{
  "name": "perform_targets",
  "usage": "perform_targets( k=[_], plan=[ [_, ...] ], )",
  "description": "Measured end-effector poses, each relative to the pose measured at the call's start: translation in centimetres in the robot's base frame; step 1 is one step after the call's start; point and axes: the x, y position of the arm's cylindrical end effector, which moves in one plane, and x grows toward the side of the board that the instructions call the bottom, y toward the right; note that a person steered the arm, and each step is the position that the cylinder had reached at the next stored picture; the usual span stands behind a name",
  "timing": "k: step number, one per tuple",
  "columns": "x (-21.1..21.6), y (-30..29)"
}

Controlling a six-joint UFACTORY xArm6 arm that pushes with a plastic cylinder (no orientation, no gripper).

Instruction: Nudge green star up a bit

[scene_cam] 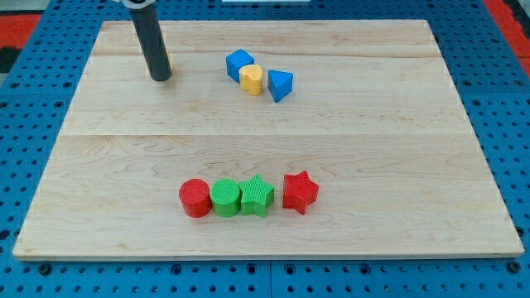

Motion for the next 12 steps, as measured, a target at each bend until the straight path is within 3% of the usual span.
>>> perform_targets(
  k=[2,4,5,6,7,9,10,11,12],
  plan=[
    [-4.8,0.3],
    [-3.5,0.3],
    [3.5,-0.2],
    [8.2,3.6],
    [9.2,12.3],
    [15.2,28.4],
    [20.6,31.9],
    [28.7,31.5],
    [30.3,28.0]
  ],
)
